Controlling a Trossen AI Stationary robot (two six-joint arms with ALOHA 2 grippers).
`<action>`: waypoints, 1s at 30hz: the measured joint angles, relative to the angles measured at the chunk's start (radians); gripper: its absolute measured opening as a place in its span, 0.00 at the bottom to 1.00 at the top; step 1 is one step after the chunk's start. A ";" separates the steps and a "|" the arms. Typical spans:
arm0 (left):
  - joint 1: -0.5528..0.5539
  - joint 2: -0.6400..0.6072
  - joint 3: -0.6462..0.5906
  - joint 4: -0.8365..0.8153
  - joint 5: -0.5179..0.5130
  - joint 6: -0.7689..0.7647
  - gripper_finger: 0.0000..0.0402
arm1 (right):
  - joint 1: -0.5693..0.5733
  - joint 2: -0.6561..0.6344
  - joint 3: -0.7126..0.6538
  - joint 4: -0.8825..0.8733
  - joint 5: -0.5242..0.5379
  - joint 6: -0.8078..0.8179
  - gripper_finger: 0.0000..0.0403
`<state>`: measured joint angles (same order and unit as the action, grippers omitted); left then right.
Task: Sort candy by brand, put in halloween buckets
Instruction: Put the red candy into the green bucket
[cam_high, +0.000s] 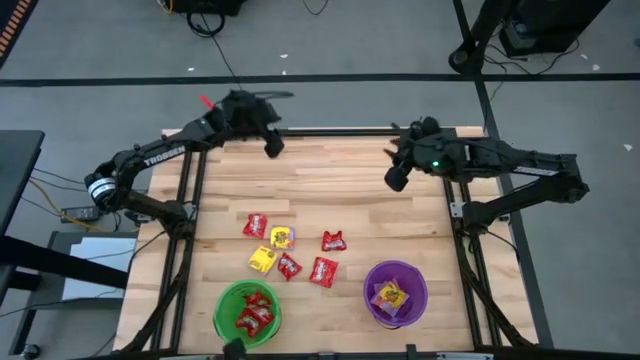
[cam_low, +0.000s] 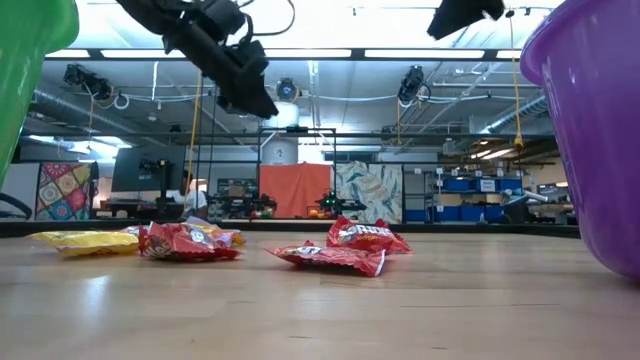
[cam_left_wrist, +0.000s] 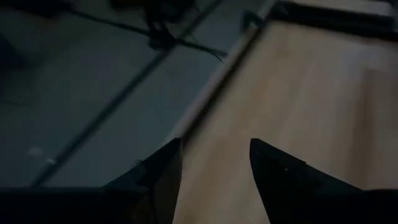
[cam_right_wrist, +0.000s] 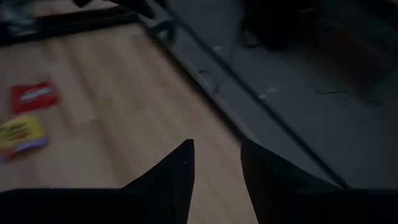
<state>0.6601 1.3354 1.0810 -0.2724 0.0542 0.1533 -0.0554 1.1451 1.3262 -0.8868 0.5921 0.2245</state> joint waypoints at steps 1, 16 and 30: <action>-0.019 0.001 -0.013 -0.001 0.011 -0.013 0.48 | 0.000 0.015 0.000 0.010 -0.037 -0.004 0.36; -0.457 0.000 -0.108 0.124 -0.011 -0.116 0.48 | 0.143 0.254 0.000 0.162 -0.192 -0.011 0.36; -0.977 0.000 -0.108 0.060 -0.306 -0.400 0.48 | 0.330 0.416 0.000 0.168 -0.287 0.135 0.36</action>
<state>-0.3167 1.3354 0.9730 -0.2119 -0.2523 -0.2465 0.2750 1.5614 1.3258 -0.7189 0.3052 0.3596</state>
